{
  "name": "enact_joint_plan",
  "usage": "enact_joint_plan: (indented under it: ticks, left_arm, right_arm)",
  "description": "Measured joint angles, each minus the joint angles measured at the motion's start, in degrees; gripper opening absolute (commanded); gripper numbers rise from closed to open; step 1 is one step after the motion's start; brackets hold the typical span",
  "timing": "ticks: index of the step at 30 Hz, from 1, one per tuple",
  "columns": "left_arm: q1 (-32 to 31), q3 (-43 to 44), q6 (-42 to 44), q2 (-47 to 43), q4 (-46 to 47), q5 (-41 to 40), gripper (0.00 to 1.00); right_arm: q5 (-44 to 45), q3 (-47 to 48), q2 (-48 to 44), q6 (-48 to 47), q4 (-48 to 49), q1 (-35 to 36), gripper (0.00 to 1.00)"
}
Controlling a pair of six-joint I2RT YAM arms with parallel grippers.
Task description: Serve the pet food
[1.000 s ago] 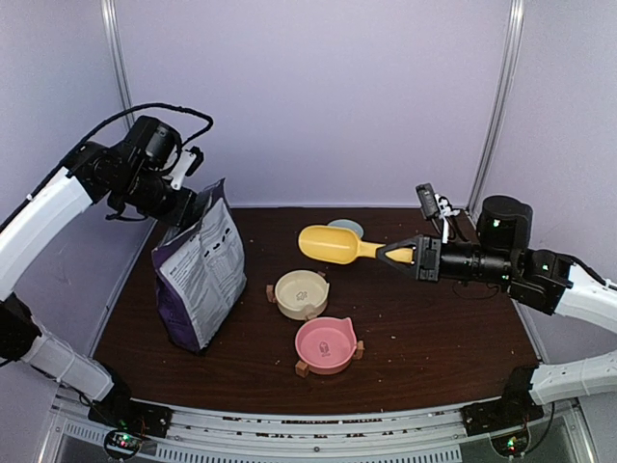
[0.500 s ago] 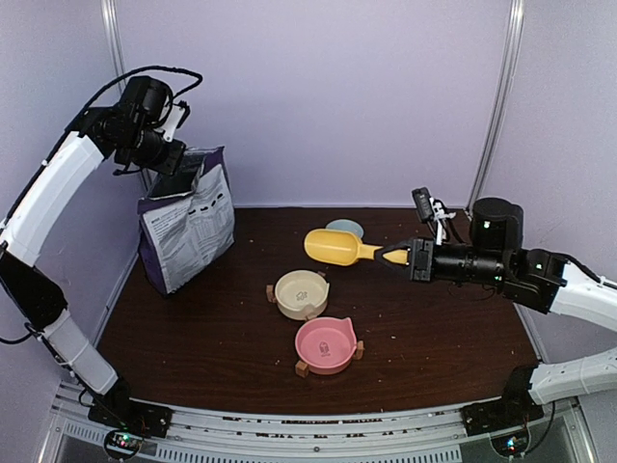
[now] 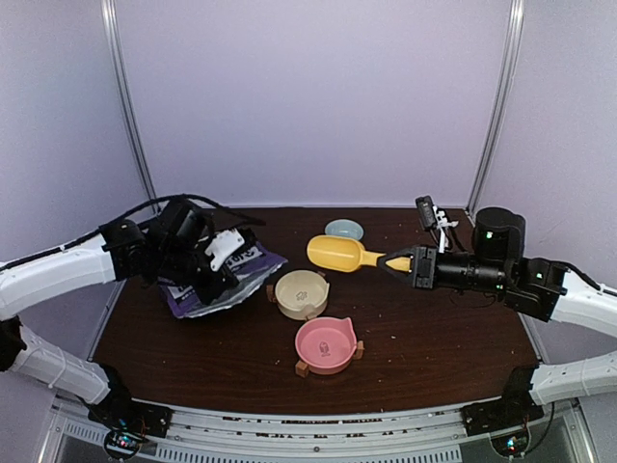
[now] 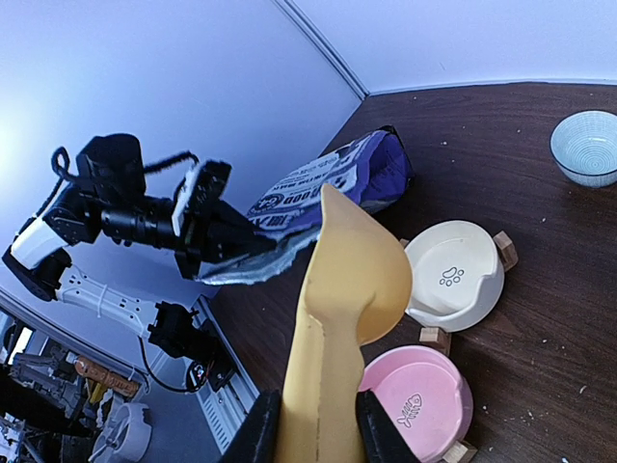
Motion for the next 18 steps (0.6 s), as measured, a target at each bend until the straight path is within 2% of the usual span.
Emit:
enact_joint_plan:
  ticks: [6, 12, 18]
  left_arm:
    - [-4.66, -8.68, -7.10, -1.40, 2.38, 3.39, 0.00]
    - [-6.29, -18.78, -17.75, -4.83, 12.28, 7.58, 0.00]
    - [-14.16, -19.98, -25.86, 4.37, 20.90, 7.04, 0.00]
  right_arm:
    - [-0.17, -0.11, 0.00, 0.02, 0.11, 0.09, 0.14]
    - [-0.35, -1.14, -0.02, -0.04, 0.63, 0.76, 0.14]
    - [-0.07, -1.77, 0.17, -0.46, 0.42, 4.31, 0.14]
